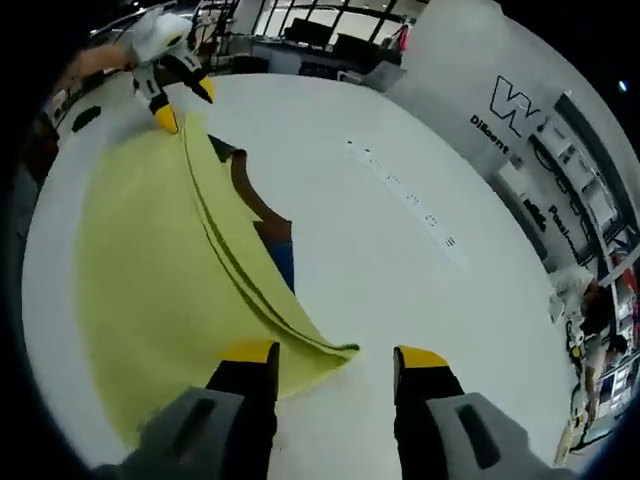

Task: Fold the garment on the visible template until the final outline fits inside the template.

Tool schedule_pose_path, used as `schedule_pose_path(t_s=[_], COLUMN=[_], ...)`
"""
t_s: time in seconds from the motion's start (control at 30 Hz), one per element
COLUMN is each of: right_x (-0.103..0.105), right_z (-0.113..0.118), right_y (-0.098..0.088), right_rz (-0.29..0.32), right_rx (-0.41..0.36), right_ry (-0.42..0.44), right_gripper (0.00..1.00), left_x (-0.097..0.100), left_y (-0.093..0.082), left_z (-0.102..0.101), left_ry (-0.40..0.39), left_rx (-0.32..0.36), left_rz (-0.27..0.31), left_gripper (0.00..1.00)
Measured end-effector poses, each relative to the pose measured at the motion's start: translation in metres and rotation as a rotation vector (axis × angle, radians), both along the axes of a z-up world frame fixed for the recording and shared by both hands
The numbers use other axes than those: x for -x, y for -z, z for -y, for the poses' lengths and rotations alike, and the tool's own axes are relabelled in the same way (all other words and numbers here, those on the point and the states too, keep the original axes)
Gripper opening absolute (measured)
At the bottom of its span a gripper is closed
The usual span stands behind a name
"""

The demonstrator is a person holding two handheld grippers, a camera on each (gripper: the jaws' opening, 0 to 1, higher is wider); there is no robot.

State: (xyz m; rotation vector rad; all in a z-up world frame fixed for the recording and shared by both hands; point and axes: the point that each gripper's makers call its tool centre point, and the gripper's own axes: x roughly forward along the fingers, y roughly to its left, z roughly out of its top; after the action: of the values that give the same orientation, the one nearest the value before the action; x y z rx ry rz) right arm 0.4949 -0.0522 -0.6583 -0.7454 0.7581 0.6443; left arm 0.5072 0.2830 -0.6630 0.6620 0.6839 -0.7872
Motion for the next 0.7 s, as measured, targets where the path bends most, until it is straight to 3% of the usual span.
schedule_pose_path(t_s=[0.03,0.07,0.2,0.3,0.4,0.43,0.7], right_x=[-0.001,-0.003,-0.006,-0.008,-0.008,-0.009,-0.026], right_z=[-0.001,-0.001,-0.007,-0.008,-0.008,-0.007,0.014], right_y=[0.001,0.000,-0.001,0.000,0.001,0.002,-0.004], right_rz=[0.000,0.004,0.006,0.008,-0.022,-0.029,0.000], right_rx=[0.005,0.010,0.009,0.029,0.008,-0.007,-0.112], right_ry=[-0.002,-0.010,-0.035,-0.059,-0.030,-0.018,0.221], right_gripper=[0.34,0.33,0.28,0.18,0.11,0.11,0.08], left_x=[0.001,0.001,-0.001,-0.002,-0.006,-0.004,-0.022], left_y=[0.002,0.000,0.002,0.002,0.002,0.003,0.000], left_z=[0.002,0.006,0.007,0.008,0.007,0.009,0.002], left_ry=[0.051,0.077,0.070,0.062,0.045,0.024,-0.194], left_rx=[-0.040,-0.029,-0.039,-0.035,-0.031,0.000,0.134], left_rz=[0.012,0.028,0.033,0.030,0.033,0.005,-0.033], left_gripper=[0.50,0.47,0.35,0.28,0.11,0.06,0.12])
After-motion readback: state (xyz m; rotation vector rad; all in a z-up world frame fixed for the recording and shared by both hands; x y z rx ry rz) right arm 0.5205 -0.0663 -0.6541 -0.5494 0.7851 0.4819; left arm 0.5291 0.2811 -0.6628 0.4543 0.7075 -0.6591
